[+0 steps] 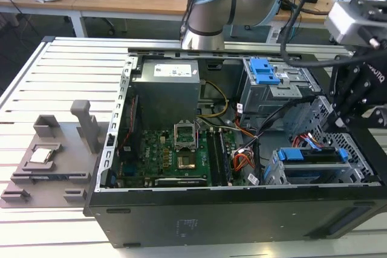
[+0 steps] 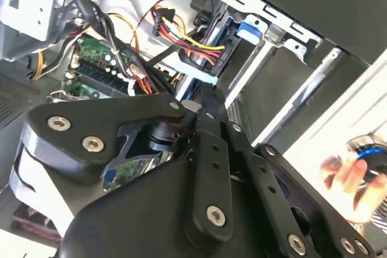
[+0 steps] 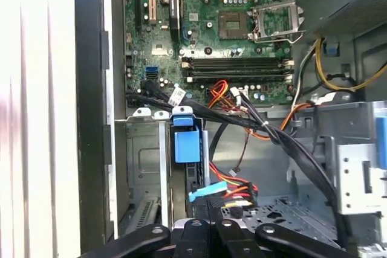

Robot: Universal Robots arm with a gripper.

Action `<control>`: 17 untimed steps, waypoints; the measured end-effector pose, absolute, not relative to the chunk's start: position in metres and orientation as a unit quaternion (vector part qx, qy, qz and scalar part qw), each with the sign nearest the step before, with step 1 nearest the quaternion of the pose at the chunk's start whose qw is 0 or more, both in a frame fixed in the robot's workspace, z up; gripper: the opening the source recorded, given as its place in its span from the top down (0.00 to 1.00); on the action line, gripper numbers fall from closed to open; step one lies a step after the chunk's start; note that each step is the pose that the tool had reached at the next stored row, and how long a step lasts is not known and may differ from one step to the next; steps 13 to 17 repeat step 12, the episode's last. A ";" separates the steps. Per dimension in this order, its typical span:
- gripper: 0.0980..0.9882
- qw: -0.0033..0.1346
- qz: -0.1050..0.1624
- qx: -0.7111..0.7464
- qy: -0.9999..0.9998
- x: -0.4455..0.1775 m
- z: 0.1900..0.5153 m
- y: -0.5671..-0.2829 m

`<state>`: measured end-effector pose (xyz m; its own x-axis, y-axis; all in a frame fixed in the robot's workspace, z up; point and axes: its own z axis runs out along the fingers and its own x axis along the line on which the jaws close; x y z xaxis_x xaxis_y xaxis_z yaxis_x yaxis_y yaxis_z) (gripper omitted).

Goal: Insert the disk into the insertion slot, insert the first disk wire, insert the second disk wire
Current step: 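Insert the second disk wire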

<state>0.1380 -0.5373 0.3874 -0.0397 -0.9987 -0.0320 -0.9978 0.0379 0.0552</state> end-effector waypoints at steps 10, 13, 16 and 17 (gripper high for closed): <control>0.99 0.008 -0.031 0.693 -0.720 0.138 0.395 -0.537; 0.99 0.008 -0.031 0.693 -0.720 0.138 0.395 -0.537; 0.99 0.008 -0.031 0.693 -0.720 0.138 0.395 -0.537; 0.99 0.008 -0.031 0.693 -0.720 0.138 0.395 -0.537</control>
